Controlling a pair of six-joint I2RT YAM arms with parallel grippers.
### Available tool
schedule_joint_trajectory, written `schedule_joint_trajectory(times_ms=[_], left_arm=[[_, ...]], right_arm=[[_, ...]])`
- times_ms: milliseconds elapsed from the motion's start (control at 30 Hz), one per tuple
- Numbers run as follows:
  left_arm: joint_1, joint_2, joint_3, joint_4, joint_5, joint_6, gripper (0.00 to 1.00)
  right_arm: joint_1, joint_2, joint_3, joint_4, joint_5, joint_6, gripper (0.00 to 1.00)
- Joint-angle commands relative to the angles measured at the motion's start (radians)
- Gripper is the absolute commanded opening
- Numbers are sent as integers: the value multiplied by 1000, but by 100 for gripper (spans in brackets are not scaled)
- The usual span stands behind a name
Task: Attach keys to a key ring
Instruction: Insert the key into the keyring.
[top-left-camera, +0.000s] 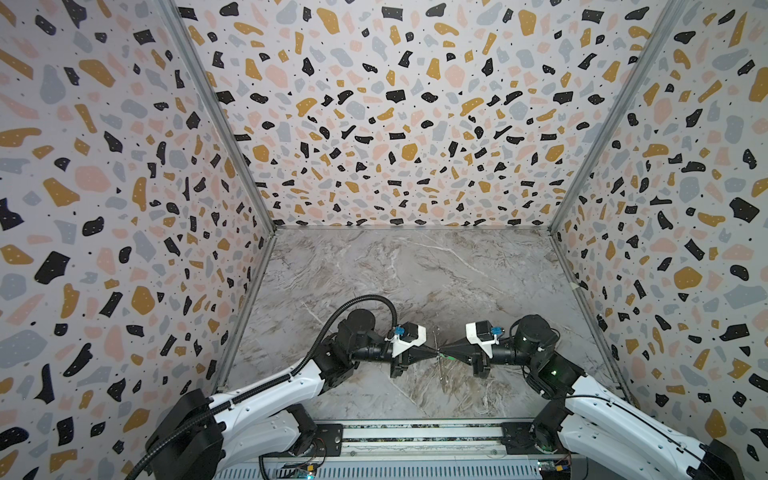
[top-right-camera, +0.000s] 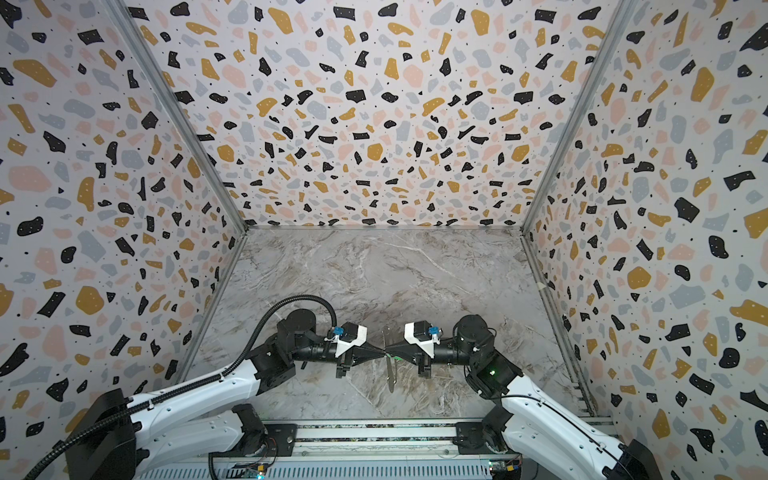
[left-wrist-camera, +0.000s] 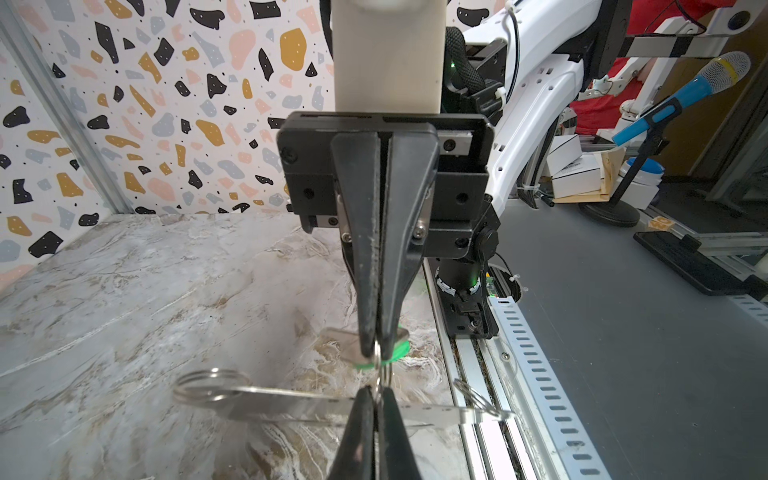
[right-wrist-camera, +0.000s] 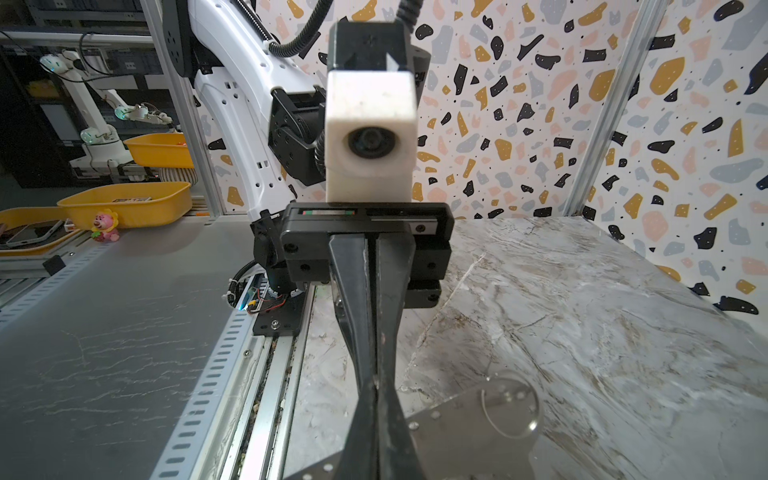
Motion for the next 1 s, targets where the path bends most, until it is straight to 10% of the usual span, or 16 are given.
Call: schedule_joint_trajectory(times_ms=[0,967], left_arm=[[-6,-18,11,9,-5,13,0],[-6,-55,-15,98,-131,-50,0]], right_arm=[[-7,-35,0,8,7,6,0],[5,-41,-32,-27,-10,4,0]])
